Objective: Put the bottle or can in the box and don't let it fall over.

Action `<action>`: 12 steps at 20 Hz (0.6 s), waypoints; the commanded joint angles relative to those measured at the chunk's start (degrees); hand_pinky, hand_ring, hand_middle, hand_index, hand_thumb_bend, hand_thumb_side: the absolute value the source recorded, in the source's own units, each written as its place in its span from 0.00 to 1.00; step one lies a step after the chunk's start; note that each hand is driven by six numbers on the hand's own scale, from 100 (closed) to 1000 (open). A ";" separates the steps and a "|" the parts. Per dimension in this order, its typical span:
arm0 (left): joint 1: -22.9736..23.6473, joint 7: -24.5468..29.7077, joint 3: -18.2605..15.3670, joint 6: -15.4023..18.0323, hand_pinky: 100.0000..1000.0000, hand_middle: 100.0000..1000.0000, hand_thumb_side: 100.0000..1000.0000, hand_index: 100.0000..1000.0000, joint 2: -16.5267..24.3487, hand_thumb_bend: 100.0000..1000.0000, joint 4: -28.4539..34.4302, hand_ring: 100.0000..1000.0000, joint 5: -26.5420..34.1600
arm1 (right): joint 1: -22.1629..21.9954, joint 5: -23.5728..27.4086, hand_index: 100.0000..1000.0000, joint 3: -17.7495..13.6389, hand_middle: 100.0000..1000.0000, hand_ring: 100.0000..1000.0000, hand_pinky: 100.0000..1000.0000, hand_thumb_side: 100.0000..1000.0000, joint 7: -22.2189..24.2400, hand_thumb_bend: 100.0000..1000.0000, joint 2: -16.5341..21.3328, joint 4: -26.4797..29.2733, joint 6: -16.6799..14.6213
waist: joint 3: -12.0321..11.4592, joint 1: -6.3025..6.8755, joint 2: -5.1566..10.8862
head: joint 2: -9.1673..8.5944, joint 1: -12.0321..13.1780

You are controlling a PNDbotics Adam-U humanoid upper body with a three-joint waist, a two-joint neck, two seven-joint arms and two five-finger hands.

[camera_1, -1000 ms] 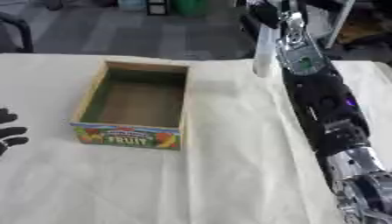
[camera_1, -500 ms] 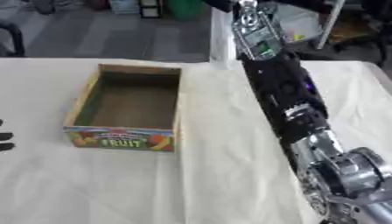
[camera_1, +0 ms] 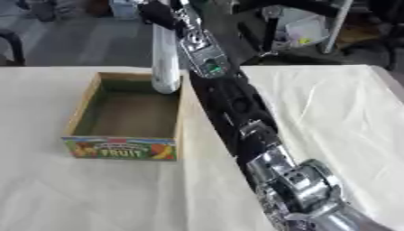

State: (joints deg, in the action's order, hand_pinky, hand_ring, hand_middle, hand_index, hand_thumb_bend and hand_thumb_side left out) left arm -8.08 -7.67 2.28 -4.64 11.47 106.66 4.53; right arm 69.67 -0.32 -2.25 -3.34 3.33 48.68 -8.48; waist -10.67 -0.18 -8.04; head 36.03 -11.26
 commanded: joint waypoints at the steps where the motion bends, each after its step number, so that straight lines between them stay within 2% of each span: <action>1: -0.66 0.24 0.09 0.08 0.62 0.67 0.65 0.77 0.02 0.44 0.74 0.62 0.37 | 0.36 0.36 0.39 0.52 0.25 0.52 0.59 0.00 0.53 0.00 -0.99 1.49 0.27 | -0.19 0.17 0.84 | -0.78 -0.33; 3: -0.68 0.25 0.10 0.09 0.62 0.67 0.65 0.77 -0.01 0.44 0.72 0.62 0.36 | -0.40 -0.80 0.41 0.73 0.27 0.54 0.60 0.00 1.12 0.00 -1.42 1.10 0.01 | -0.32 0.10 0.80 | -0.81 -0.63; 6: -0.74 0.15 0.02 0.12 0.62 0.67 0.65 0.77 -0.01 0.44 0.72 0.62 0.36 | -1.60 -2.41 0.50 0.86 0.36 0.62 0.63 0.01 2.50 0.00 -2.09 0.53 -1.33 | -0.32 -0.05 0.71 | -0.98 -0.75; 8: -0.78 0.15 0.06 0.12 0.62 0.67 0.65 0.77 -0.03 0.44 0.68 0.62 0.36 | -2.41 -3.37 0.57 0.99 0.42 0.70 0.67 0.09 3.23 0.00 -2.49 0.46 -2.65 | -0.23 -0.20 0.67 | -1.08 -0.75; 12: -0.77 0.12 0.02 0.14 0.62 0.67 0.65 0.77 -0.12 0.44 0.57 0.62 0.29 | -4.69 -4.52 0.62 1.13 0.47 0.74 0.70 0.17 4.03 0.00 -4.02 0.52 -5.12 | 0.04 -0.31 0.60 | -1.08 -0.61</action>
State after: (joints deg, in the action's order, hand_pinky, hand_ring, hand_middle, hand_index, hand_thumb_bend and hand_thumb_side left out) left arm -8.15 -7.60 2.29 -4.57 11.11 106.61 4.53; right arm 63.88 -4.31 -1.32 0.48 -0.55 48.56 -12.74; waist -10.62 -0.75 -8.08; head 35.57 -11.79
